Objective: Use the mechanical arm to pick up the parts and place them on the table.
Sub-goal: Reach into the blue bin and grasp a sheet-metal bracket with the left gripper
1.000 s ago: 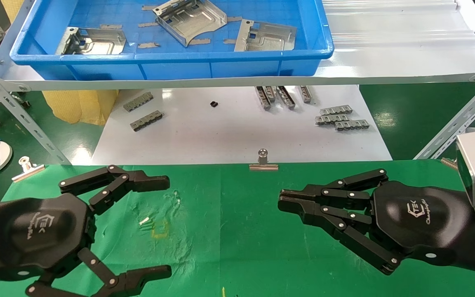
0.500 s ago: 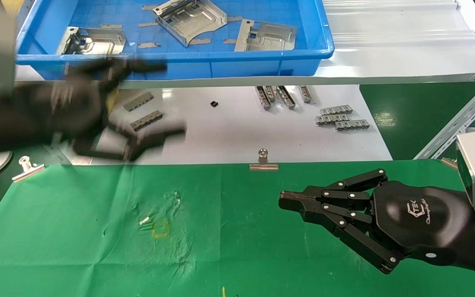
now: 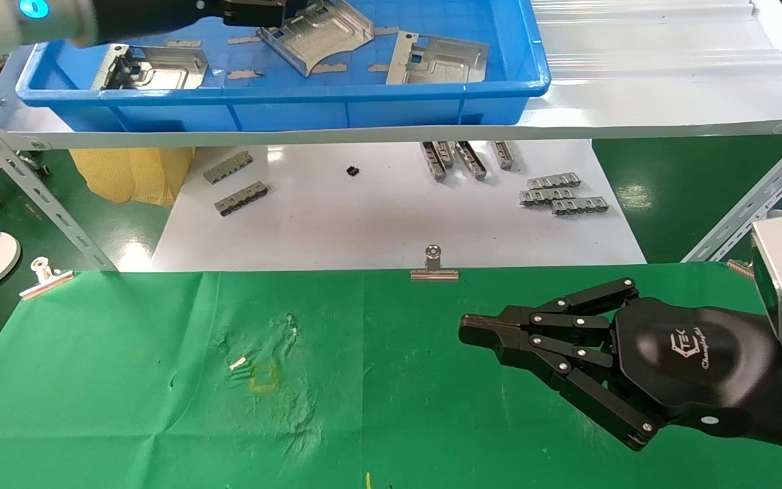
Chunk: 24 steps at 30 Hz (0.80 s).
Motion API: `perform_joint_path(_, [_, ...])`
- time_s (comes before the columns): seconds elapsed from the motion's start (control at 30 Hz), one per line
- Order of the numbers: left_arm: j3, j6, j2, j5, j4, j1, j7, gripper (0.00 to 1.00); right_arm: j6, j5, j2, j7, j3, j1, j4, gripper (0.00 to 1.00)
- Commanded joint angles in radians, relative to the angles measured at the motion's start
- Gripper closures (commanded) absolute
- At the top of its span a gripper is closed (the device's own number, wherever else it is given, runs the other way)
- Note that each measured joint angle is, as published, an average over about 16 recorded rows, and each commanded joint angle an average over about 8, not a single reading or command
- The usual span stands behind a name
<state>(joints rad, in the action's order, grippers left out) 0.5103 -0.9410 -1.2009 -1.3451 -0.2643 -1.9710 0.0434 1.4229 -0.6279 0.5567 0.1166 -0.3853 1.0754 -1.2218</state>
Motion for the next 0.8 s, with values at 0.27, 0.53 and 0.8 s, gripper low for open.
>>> perform_joint_path(0.27, [0.041, 0.161, -0.123, -0.073, 0.196, -0.073, -0.023, 0.97, 0.0, 0.0, 0.0, 0.0, 0.0, 0.0, 0.0, 1.0])
perform_joint_path(0.53, [0.045, 0.199, -0.144, -0.075, 0.222, -0.085, -0.014, 1.0, 0.0, 0.0, 0.0, 0.0, 0.0, 0.0, 0.0, 1.0])
perform_joint_path(0.8, [0.047, 0.21, -0.148, -0.073, 0.224, -0.081, 0.019, 1.0, 0.0, 0.0, 0.0, 0.0, 0.0, 0.0, 0.0, 0.88])
